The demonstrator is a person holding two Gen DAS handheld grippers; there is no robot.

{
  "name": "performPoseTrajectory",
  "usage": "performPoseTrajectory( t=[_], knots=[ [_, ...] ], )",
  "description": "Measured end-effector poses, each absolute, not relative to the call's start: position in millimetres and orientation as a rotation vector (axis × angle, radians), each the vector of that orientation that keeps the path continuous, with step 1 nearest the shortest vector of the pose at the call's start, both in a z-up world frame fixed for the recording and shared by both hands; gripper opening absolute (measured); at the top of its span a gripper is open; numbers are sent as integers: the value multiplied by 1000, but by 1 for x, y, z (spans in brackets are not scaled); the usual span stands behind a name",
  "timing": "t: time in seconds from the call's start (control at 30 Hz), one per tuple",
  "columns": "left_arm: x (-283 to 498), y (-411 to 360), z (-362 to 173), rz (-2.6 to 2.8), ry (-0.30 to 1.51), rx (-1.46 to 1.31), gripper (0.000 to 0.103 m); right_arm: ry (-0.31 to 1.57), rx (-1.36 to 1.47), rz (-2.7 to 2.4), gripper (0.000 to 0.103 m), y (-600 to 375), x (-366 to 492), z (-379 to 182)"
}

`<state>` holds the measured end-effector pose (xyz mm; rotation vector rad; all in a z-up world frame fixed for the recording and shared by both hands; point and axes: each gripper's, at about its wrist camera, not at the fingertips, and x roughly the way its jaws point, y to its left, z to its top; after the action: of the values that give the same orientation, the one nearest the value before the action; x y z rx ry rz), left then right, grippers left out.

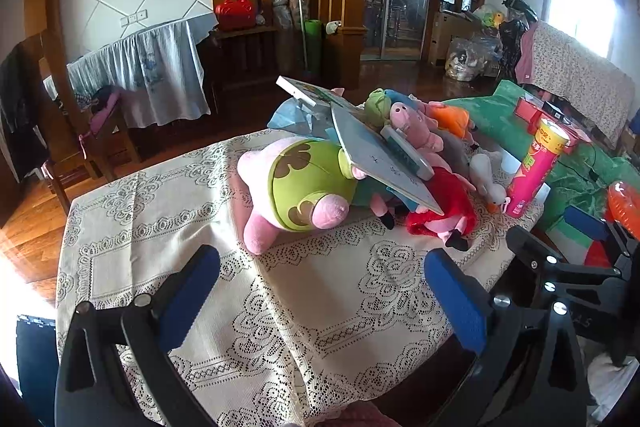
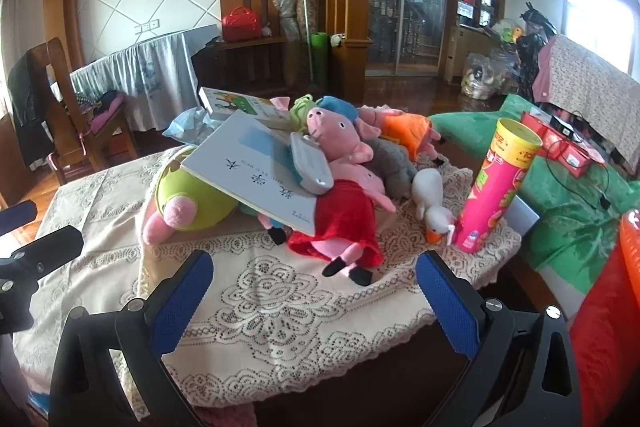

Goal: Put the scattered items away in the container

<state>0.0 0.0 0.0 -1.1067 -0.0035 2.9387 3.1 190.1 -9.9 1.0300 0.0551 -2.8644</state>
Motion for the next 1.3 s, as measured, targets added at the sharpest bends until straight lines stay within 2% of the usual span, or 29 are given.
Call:
performPoseTrajectory(
  t=[0.2, 0.27, 1.3],
  knots=[
    [5, 19, 3, 2934, 22, -1129, 103, 57, 1036, -2871, 103, 195, 2, -13],
    [3, -8, -1, 2902, -105, -1138, 103, 70, 1017, -2886, 103, 194, 7, -10],
    [5, -11, -4, 2922, -79, -1135, 103, 48, 1040, -2880, 103, 193, 6, -9]
  ],
)
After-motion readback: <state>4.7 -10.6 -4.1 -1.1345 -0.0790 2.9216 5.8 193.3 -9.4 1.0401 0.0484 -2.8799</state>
